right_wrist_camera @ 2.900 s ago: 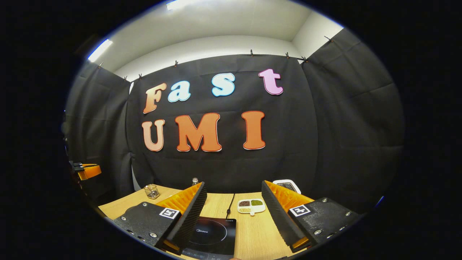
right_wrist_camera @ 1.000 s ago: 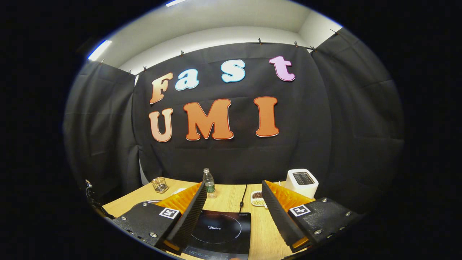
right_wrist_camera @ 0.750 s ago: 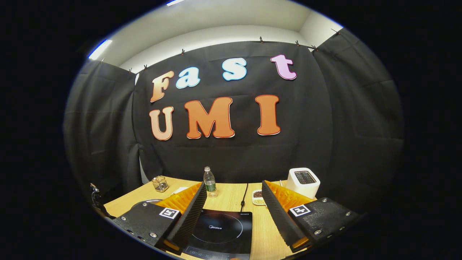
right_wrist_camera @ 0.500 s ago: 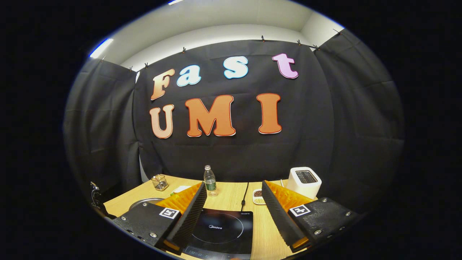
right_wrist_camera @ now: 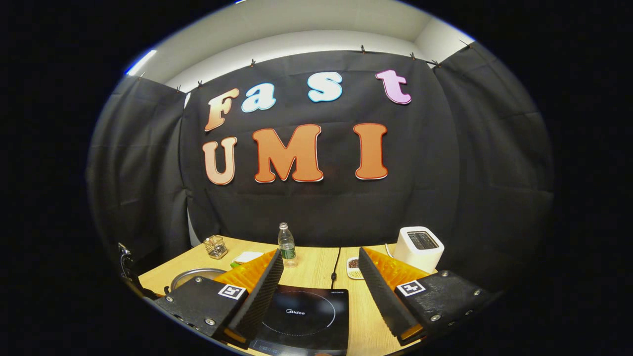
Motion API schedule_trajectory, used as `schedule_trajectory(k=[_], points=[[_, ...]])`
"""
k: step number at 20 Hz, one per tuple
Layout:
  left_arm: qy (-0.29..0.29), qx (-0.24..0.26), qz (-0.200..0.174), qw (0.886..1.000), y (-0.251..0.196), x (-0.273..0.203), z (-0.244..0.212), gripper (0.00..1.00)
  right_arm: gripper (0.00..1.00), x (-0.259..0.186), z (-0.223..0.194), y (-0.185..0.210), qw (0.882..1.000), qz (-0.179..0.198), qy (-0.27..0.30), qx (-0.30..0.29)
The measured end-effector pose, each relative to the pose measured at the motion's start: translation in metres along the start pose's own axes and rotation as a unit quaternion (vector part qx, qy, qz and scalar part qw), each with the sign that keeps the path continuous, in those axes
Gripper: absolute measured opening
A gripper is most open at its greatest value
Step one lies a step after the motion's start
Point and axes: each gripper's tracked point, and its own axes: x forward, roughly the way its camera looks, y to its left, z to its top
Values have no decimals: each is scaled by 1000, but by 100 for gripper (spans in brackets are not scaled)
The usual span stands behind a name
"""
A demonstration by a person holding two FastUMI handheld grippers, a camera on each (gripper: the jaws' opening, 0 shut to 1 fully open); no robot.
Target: First push the handle of the pot to place it horizontally, then grasp the pot with both hands and set it on the induction cooktop.
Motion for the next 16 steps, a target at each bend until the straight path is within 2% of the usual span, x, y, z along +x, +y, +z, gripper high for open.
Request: schedule_trajectory(k=[1,2,3,7,8,10,11,12,13,14,15,16], points=[[-1,-2,2,1000,4,1,1,2,95,0,0,1,1000,0,-2,3],[-1,-3,4,1000,7,3,0,5,95,1,2,1,1000,-2,-5,5],[-1,-3,6,1000,11,6,1,2,95,2,2,2,1000,-6,-8,5],[-2,-10,13,1000,26,17,9,2,95,6,2,7,1000,-11,-9,12],[0,-14,18,1000,32,21,10,2,100,8,1,9,1000,-10,-8,13],[3,-16,35,999,49,27,11,2,100,9,0,13,1000,-9,-8,12],[6,-23,36,999,54,29,13,2,95,9,0,13,1000,-10,-8,9],[6,-29,36,999,56,30,14,2,95,11,-1,15,1000,-10,-7,7],[5,-28,38,999,59,34,17,2,95,12,-1,17,1000,-10,-6,7],[5,-25,41,999,63,37,18,5,100,14,-1,19,1000,-10,-6,8],[5,-21,45,999,66,39,21,2,95,14,-2,20,1000,-10,-6,9],[4,-16,48,999,69,43,23,2,95,16,-2,22,1000,-10,-6,10]])
